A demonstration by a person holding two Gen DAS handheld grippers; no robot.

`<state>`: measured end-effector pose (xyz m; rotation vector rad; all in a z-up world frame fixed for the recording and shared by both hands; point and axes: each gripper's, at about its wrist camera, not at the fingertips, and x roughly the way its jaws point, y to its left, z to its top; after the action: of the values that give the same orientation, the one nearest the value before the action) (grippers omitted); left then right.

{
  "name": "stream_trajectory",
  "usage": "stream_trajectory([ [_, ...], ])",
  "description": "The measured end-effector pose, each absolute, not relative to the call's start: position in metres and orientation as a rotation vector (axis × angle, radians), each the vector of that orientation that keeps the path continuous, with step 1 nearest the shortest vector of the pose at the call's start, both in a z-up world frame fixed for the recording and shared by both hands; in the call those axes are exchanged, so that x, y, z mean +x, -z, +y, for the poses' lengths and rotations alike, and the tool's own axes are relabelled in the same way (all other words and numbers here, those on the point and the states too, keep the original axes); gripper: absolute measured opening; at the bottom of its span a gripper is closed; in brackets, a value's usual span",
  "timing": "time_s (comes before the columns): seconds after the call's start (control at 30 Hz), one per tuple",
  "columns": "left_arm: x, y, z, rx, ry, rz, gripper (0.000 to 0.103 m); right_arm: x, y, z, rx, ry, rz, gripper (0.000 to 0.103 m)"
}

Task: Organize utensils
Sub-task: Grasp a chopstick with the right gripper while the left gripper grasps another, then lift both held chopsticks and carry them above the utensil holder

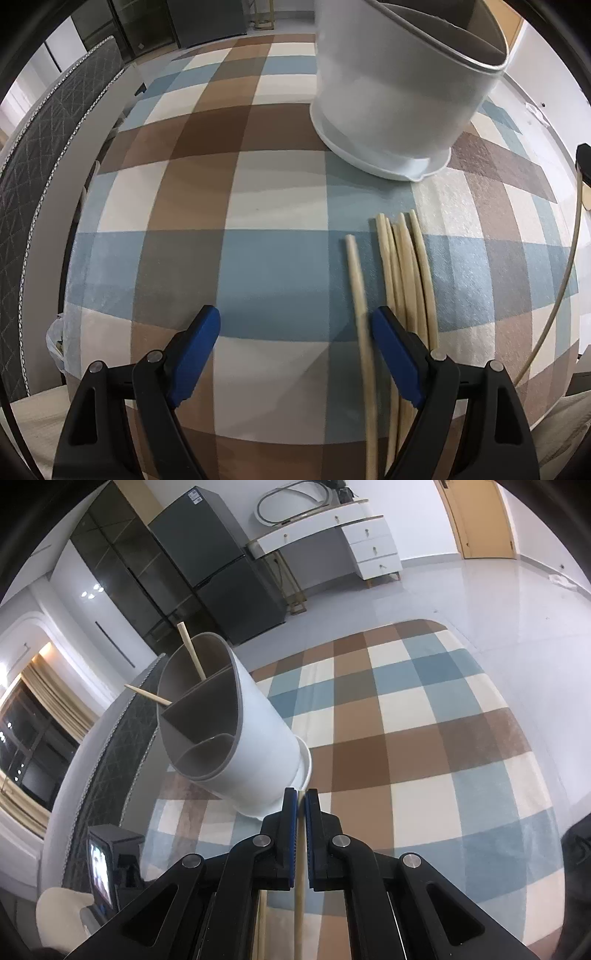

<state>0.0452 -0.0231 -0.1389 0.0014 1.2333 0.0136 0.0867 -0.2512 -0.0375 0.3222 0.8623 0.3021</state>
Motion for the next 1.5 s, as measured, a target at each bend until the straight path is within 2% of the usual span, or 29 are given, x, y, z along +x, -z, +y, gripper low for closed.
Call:
stream_trajectory([
  [0.17, 0.056, 0.135, -0.029, 0.070, -0.010, 1.207, 0.077, 0.088, 0.040, -0.250, 0.318, -0.299, 0.859, 0.004],
  [0.27, 0.058, 0.133, -0.039, 0.097, 0.030, 1.193, 0.055, 0.091, 0.043, -0.252, 0.332, -0.295, 0.859, 0.004],
  [0.33, 0.061, 0.131, -0.046, 0.108, 0.065, 1.181, 0.031, 0.092, 0.045, -0.255, 0.348, -0.290, 0.861, 0.004],
  [0.37, 0.061, 0.131, -0.046, 0.106, 0.078, 1.178, 0.024, 0.093, 0.045, -0.255, 0.353, -0.290, 0.862, 0.004],
  [0.43, 0.064, 0.131, -0.053, 0.106, 0.114, 1.168, 0.003, 0.095, 0.047, -0.255, 0.364, -0.292, 0.866, 0.004],
  [0.53, 0.067, 0.132, -0.060, 0.133, 0.123, 1.148, 0.001, 0.097, 0.047, -0.254, 0.364, -0.296, 0.865, 0.004],
  [0.7, 0.073, 0.128, -0.045, 0.015, 0.141, 1.140, 0.000, 0.098, 0.042, -0.253, 0.360, -0.300, 0.848, 0.004],
  [1.13, 0.025, 0.045, -0.023, -0.163, 0.158, 0.809, 0.000, 0.050, 0.008, -0.240, 0.288, -0.323, 0.700, 0.003],
  [1.5, 0.012, 0.024, -0.006, -0.139, 0.170, 0.752, 0.000, 0.001, -0.016, -0.230, 0.218, -0.319, 0.610, 0.003],
])
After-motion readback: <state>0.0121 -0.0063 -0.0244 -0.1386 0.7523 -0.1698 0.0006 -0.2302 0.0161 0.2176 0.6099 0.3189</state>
